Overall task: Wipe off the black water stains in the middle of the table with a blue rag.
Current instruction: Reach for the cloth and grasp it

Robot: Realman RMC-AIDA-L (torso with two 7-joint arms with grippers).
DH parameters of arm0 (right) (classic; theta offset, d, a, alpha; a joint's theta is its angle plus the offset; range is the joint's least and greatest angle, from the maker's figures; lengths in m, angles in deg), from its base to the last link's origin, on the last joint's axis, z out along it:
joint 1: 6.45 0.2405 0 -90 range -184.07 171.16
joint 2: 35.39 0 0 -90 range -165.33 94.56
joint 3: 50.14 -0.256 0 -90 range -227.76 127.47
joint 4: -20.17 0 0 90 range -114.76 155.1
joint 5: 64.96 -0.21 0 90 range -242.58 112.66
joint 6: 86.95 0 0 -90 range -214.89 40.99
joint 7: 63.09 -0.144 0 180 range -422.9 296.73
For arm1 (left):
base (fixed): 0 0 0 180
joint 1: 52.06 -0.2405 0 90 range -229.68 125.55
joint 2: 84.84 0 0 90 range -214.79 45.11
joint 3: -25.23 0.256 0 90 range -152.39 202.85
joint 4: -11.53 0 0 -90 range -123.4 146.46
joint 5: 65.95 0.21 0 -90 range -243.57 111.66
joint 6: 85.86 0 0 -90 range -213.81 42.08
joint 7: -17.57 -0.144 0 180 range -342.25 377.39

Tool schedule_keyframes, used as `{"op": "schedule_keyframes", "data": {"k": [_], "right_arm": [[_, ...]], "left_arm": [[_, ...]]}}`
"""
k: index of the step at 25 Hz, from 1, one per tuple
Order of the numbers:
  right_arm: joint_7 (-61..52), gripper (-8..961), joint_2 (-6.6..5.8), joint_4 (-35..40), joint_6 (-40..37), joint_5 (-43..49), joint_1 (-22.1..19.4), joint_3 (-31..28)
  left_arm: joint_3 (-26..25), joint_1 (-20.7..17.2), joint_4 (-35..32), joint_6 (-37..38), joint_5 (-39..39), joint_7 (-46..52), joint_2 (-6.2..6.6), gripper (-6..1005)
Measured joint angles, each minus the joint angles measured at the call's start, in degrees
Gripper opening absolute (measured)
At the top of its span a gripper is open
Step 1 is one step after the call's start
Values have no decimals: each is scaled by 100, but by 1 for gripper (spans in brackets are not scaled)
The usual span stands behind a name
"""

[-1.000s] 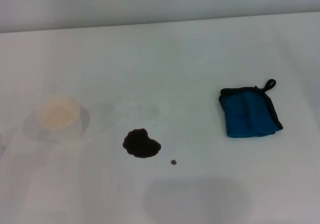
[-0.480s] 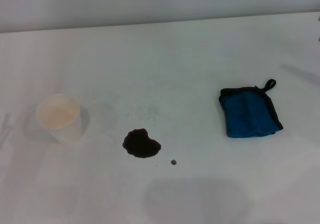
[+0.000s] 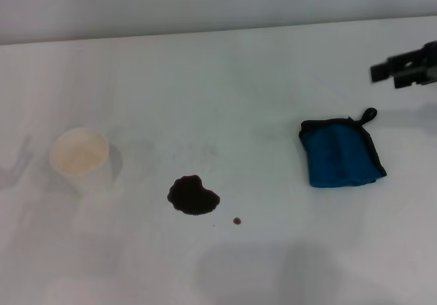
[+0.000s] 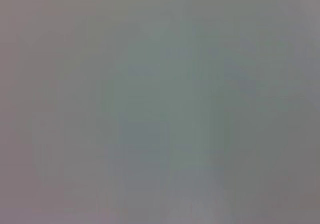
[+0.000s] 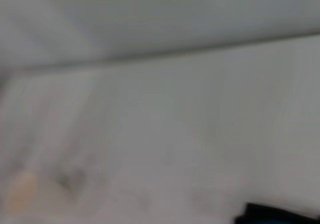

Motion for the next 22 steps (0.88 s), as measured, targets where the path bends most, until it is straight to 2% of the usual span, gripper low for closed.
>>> {"op": "schedule_keyframes", "data": {"k": [2, 5, 7, 8, 12, 14, 17, 22], "right_arm": [[-123, 798, 193, 501, -26, 512, 95, 359], [-305, 798, 588, 1023, -49, 1483, 315, 830], [-455, 798, 755, 1180, -58, 1861, 433, 1229], [-611, 798, 783, 1220, -99, 1888, 469, 1591], [-1272, 805, 753, 1231, -418, 1935, 568, 3023], [-1482, 802, 767, 1206, -506, 2118, 649, 3460], [-1776, 798, 771, 1162, -632, 2281, 692, 3929], [-1940, 793, 781, 827, -800, 2601, 763, 4190]], "left_arm": [[0, 39, 1, 2, -28, -24, -4, 880], [0, 128, 1, 4, -44, -29, -6, 880], [0, 191, 20, 4, -44, -31, -4, 880], [0, 226, 37, 4, -44, -33, -4, 880], [3, 273, 61, 69, -44, -100, -5, 880], [1, 276, 63, 90, -44, -127, -4, 880], [4, 307, 63, 92, -44, -156, -5, 880], [29, 318, 27, 98, -41, -166, -17, 880]]}}
